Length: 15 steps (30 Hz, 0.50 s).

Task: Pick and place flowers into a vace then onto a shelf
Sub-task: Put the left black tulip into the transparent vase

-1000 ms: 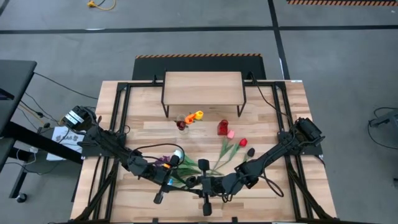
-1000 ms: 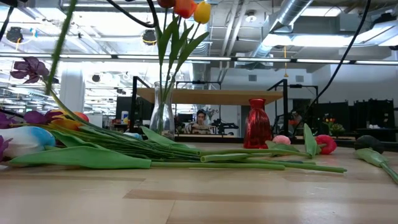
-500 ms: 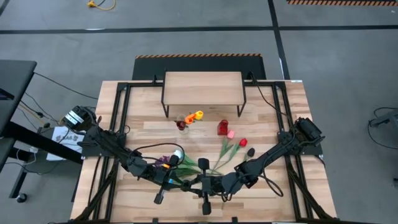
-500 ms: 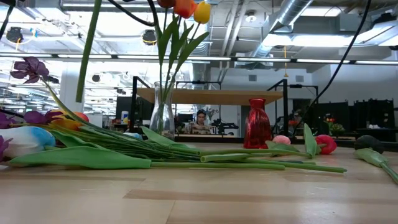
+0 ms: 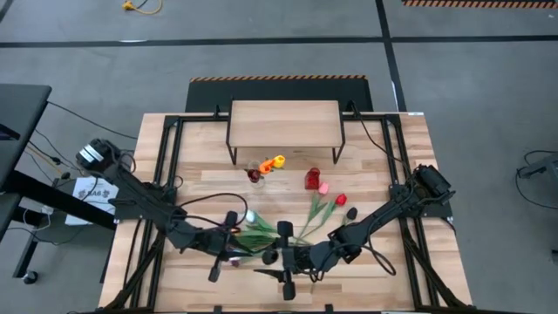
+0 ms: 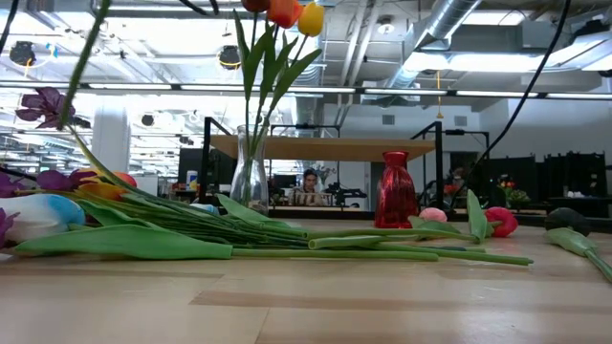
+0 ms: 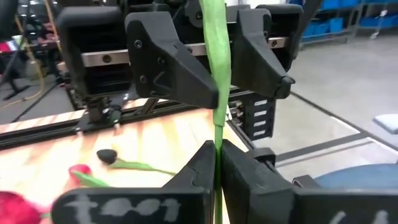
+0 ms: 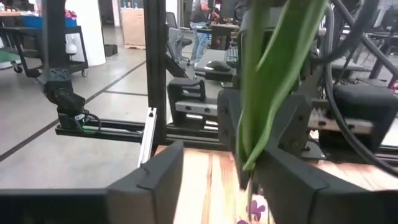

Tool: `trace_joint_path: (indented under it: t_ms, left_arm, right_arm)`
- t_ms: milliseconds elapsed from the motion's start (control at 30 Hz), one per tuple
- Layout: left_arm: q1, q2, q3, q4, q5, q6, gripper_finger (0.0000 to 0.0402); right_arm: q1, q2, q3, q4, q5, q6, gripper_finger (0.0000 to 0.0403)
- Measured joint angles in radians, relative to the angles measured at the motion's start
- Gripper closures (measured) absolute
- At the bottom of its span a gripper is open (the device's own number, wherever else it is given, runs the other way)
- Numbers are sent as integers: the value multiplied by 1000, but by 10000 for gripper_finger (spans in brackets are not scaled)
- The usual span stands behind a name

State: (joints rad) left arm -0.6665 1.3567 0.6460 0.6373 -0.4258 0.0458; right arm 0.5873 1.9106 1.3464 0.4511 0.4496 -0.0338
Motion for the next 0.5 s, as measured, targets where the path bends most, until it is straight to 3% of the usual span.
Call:
trace_joint_path:
  t_ms: [133, 300, 400, 500]
  left_arm:
    - [-42, -35, 0, -22, -90, 16, 401]
    - [-106, -57, 0, -5, -354, 30, 401]
    - [-150, -56, 0, 77, -480, 140, 401]
    - [-175, -56, -7, 229, -484, 291, 401]
  right_arm:
    - [1, 1, 0, -33, -8, 6, 172]
    - [-1, 2, 0, -47, -2, 43, 154]
    - [-7, 2, 0, -71, 1, 71, 155]
    - [-14, 2, 0, -103, 4, 110, 159]
